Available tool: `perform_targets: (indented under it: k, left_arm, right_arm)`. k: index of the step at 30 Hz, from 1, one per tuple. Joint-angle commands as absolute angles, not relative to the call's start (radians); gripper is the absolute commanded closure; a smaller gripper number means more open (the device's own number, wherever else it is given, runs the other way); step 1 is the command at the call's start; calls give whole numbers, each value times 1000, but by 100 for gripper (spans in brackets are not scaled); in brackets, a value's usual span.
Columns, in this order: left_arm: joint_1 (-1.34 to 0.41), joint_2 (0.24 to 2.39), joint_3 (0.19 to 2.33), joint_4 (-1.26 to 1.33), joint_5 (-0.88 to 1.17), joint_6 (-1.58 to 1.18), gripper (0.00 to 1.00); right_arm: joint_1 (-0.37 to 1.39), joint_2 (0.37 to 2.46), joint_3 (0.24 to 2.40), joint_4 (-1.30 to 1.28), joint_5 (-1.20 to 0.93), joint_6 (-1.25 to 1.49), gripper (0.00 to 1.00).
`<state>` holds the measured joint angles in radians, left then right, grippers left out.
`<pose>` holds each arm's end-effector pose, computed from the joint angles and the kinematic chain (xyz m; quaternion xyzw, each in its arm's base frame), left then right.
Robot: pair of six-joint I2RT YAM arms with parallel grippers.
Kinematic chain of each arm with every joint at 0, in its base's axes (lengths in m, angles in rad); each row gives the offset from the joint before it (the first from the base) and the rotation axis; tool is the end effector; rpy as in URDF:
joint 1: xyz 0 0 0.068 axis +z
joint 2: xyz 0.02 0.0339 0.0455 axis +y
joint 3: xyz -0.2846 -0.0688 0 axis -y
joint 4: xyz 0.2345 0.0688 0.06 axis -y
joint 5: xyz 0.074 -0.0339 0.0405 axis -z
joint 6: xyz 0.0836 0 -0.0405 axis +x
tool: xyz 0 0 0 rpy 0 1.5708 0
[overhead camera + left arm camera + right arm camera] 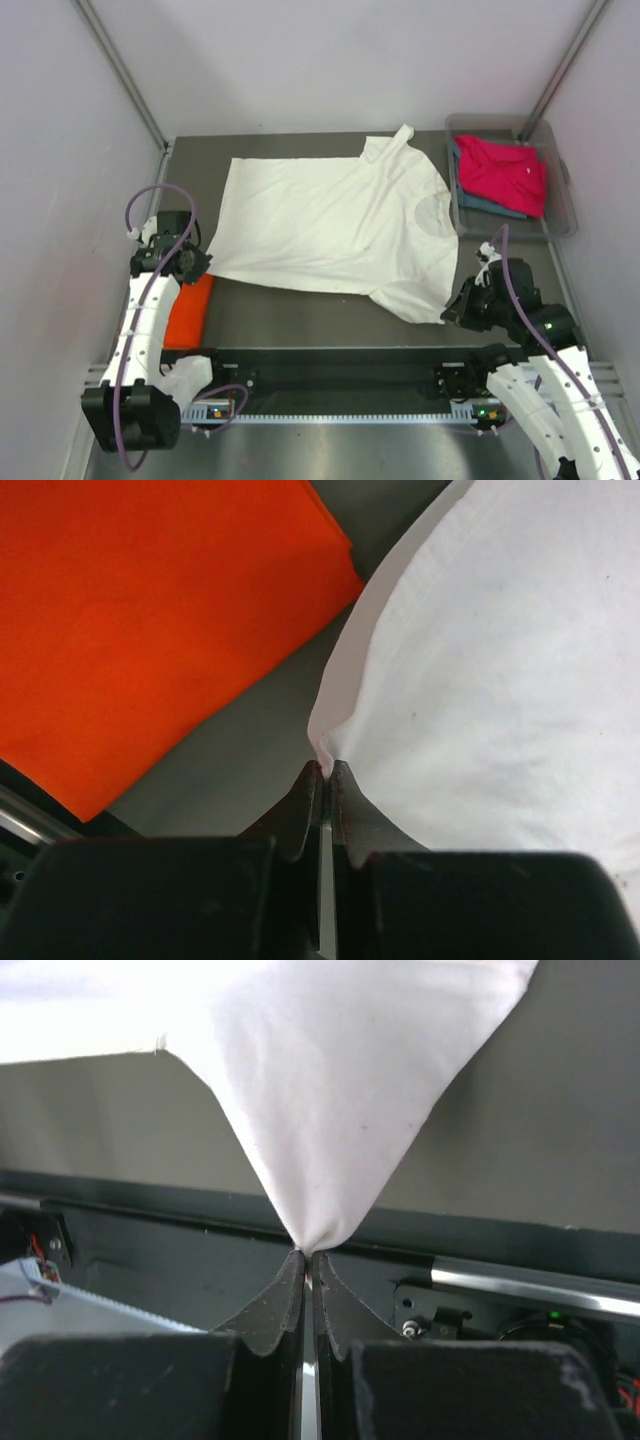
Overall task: Fold and stack the t-shirts
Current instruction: Fold the tshirt
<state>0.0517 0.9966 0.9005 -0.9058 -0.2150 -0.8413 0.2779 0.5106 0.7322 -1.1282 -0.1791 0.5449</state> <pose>0.1873 0.0276 0.2585 -0.4392 0.8477 -0.0123 0.2972 0.0763 0.0373 0.2396 0.0964 0.9371 0.2073 0.2638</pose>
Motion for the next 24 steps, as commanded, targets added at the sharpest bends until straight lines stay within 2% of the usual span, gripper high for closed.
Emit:
perform_targets:
  k: [1,11,20,24]
  left_arm:
    - [54,995,893,-934,-276,-827,100]
    - [54,1075,890,-864,-253,-819,100]
    - [54,1207,934,-772,-219,-787,100]
    - [52,1307,979,-738,-212,-784,100]
  right_arm:
    - [268,492,706,-1193,-288,528,100]
    - [268,583,713,-1165,-259,514,100]
    - [253,865,862,-1019,-183,482,100]
    - [180,994,934,-991,-175,433,100]
